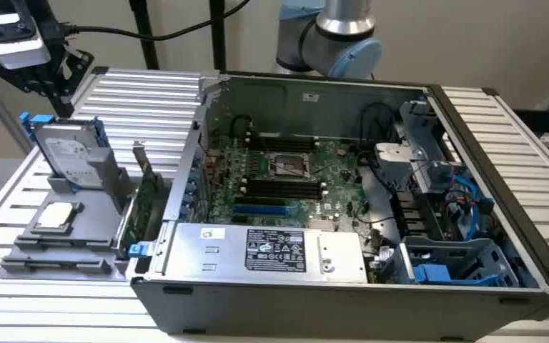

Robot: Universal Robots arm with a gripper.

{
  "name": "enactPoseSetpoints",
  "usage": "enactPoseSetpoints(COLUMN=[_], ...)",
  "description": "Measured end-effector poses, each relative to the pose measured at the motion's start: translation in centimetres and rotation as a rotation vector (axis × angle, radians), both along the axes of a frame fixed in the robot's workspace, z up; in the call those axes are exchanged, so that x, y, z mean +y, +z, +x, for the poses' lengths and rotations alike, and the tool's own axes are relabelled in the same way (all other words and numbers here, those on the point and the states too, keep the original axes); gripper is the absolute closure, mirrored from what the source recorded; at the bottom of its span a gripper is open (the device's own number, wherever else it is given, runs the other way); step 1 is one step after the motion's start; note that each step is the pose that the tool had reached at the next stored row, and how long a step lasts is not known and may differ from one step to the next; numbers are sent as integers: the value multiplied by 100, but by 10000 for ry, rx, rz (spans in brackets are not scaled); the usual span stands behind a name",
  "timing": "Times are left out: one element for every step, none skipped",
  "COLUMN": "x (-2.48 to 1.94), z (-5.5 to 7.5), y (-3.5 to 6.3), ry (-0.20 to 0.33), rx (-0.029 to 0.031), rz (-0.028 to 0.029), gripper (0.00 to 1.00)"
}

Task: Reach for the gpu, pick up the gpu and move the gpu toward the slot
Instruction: 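Reach for the gpu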

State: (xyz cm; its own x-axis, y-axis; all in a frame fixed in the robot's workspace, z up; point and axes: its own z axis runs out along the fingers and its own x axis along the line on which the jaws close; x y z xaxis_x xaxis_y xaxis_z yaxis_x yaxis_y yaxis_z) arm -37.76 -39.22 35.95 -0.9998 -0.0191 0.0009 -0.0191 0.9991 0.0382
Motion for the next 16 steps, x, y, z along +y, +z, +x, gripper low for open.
enactPoseSetpoints(x=[0,0,0,0,0,0,0,0,0,0,0,0,0,0,0,-10], z=[0,0,0,0,0,0,0,0,0,0,0,0,0,0,0,18], y=[0,0,0,0,0,0,0,0,0,0,0,0,0,0,0,1], ry=[0,0,0,-1,-1,0,0,0,0,0,0,-1,0,0,0,1], rx=[0,0,0,0,0,0,1,0,0,0,0,0,0,0,0,1], rz=[0,0,0,0,0,0,0,0,0,0,0,0,0,-1,0,0], gripper=[89,89,89,89,89,89,89,89,89,89,89,89,89,89,89,89])
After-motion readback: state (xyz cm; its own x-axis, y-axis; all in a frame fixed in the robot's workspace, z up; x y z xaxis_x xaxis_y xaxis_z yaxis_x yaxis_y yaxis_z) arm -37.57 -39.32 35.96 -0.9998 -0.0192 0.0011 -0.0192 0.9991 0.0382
